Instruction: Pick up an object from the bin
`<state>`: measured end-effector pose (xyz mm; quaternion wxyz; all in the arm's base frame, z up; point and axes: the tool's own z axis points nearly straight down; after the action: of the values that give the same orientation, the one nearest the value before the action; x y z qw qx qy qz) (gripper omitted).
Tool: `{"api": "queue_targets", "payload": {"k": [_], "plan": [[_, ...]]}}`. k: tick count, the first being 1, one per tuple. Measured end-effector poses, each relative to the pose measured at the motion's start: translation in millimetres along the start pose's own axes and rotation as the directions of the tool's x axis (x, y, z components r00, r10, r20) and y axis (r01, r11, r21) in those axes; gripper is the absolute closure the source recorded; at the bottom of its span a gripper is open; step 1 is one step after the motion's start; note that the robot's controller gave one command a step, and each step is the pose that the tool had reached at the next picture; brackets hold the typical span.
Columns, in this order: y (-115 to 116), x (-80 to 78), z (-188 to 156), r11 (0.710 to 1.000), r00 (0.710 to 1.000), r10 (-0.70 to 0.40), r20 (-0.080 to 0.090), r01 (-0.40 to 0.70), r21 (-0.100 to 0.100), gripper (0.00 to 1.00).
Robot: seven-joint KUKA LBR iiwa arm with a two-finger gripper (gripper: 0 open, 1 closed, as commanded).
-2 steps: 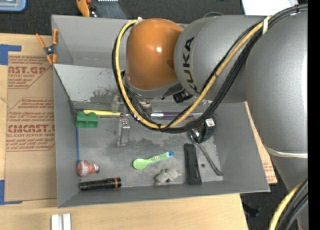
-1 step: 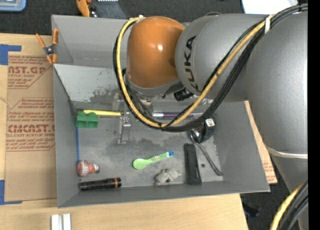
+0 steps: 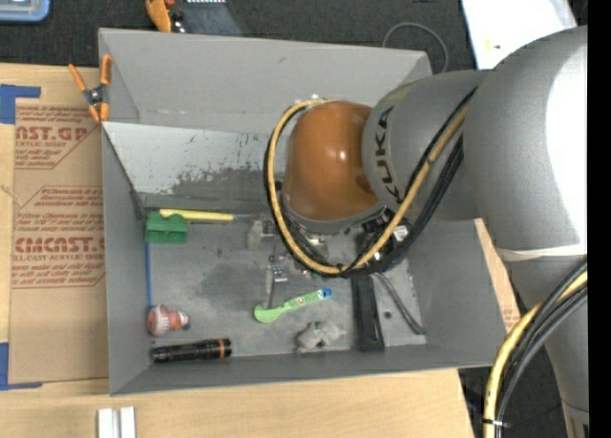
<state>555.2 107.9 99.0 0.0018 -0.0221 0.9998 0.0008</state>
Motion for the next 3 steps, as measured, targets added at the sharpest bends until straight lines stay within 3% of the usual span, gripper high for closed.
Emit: {"api": "queue_targets", "payload": {"k": [1,2,3], "plan": [[-17,16.3,0,0.971,0.971,-0.241,0.002,0.241,-0.001,0.00],[-26,58.7,-1,0.988,0.988,-0.154,-0.004,0.154,0.000,0.00],[-17,69.9,21,0.924,0.924,-0.382,0.010,0.382,0.002,0.00]]}}
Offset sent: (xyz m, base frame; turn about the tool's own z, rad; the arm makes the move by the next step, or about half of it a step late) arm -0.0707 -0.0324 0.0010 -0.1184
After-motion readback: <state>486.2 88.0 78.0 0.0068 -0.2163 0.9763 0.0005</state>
